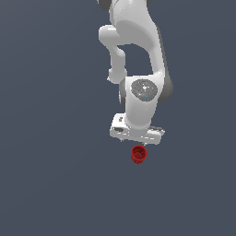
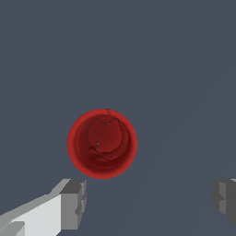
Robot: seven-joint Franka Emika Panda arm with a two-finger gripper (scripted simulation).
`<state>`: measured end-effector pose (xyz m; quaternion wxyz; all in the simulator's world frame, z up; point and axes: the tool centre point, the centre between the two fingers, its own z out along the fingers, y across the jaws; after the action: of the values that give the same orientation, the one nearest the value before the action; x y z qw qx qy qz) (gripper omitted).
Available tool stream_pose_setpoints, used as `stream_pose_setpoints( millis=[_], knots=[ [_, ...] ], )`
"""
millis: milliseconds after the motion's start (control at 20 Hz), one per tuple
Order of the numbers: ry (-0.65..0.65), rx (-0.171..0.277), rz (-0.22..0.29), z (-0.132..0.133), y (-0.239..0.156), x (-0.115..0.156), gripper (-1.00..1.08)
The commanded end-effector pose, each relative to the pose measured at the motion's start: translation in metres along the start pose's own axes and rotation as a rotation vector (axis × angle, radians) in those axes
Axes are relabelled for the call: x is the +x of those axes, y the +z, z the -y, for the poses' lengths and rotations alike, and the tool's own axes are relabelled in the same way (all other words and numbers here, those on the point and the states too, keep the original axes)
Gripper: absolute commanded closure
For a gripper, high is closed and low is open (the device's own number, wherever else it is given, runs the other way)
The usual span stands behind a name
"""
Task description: Pick up the object and move it to a goal position.
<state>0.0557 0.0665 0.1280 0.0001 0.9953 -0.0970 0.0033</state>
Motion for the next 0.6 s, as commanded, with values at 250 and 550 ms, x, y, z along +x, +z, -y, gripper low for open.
stream_pose_setpoints(
  millis=[250,550],
  knots=[
    [0.093,0.000,0.005,0.027,0.022,0.015,-0.92],
    [0.124,-0.001,0.006,0.036,0.030,0.019,-0.92]
  ],
)
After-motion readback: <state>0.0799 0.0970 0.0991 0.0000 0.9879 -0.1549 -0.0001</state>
